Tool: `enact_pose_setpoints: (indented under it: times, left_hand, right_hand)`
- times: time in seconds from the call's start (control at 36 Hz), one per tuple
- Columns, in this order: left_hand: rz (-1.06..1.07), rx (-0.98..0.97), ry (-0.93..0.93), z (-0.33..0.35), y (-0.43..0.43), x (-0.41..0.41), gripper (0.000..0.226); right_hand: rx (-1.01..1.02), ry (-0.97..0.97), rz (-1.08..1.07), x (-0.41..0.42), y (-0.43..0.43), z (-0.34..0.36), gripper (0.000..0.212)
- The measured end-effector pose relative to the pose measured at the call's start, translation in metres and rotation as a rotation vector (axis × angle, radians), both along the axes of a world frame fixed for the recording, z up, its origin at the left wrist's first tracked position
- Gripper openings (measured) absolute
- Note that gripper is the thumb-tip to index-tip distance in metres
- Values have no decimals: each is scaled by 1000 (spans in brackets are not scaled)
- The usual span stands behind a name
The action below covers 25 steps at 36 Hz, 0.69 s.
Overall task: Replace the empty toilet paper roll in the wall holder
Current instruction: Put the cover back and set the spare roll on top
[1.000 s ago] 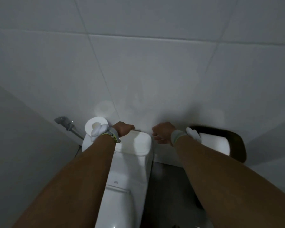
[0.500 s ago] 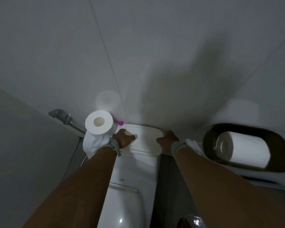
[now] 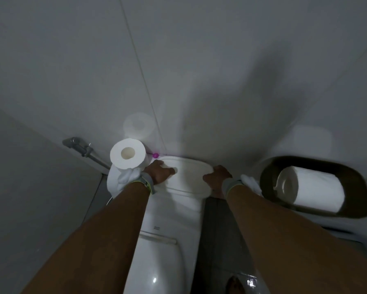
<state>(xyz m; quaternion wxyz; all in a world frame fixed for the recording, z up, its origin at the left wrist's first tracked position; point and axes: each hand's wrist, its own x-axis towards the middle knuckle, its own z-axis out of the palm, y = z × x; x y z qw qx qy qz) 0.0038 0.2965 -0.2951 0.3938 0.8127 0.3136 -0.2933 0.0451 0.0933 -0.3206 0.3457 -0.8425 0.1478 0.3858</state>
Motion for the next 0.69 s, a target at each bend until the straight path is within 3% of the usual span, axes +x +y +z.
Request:
enact_pose_setpoints:
  times: [0.08, 0.17, 0.31, 0.61, 0.69]
  left_hand:
    - [17, 2, -11, 9, -5, -1, 95]
    - [36, -3, -37, 22, -10, -3, 99]
    - [43, 53, -69, 42, -16, -7, 76]
    - [114, 94, -142, 114, -45, -15, 71]
    - [50, 144, -161, 136, -62, -14, 45]
  right_hand:
    - [-20, -8, 34, -2, -3, 17, 74]
    - [-49, -45, 55, -5, -7, 36, 66]
    - [-42, -100, 82, -8, -18, 61, 57]
    - [-92, -262, 155, -15, -61, 140, 38]
    - [-90, -303, 122, -17, -81, 161, 40]
